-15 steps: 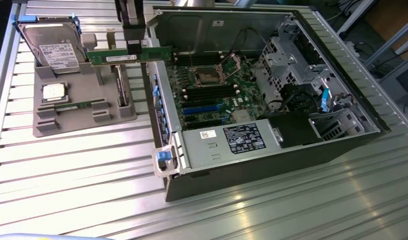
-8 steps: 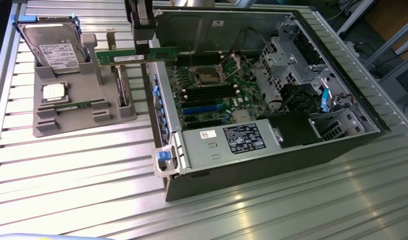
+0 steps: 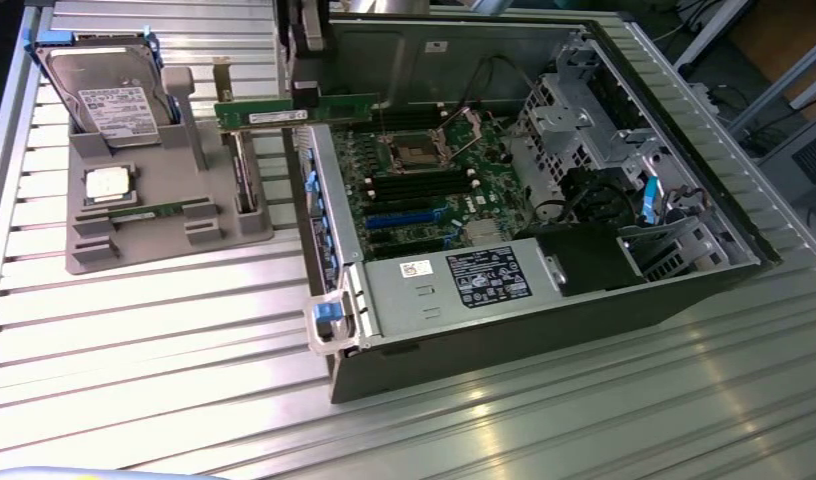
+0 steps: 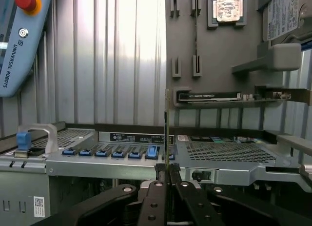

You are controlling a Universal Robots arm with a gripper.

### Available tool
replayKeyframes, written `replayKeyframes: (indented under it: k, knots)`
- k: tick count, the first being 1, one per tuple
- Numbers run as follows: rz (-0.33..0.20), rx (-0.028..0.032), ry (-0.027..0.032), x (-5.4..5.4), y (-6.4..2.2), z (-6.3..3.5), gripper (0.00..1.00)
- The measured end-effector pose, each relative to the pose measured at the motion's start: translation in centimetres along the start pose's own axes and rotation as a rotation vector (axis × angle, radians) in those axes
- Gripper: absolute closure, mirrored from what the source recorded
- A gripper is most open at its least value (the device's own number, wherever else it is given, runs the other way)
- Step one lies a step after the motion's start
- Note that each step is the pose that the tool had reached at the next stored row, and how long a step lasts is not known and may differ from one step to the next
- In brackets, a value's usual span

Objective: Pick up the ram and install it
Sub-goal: 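Pick up the ram and move it above insertion slot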

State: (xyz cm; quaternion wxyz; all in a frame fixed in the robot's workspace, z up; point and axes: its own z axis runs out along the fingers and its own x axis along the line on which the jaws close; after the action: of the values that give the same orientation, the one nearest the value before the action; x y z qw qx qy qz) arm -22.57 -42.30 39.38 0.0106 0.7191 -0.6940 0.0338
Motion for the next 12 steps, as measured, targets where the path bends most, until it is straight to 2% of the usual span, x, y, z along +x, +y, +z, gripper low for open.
replayKeyframes:
  k: [12]
  knots:
    - [0.000,-0.0002,0.0053,0.1,-1.84,0.11,0.88]
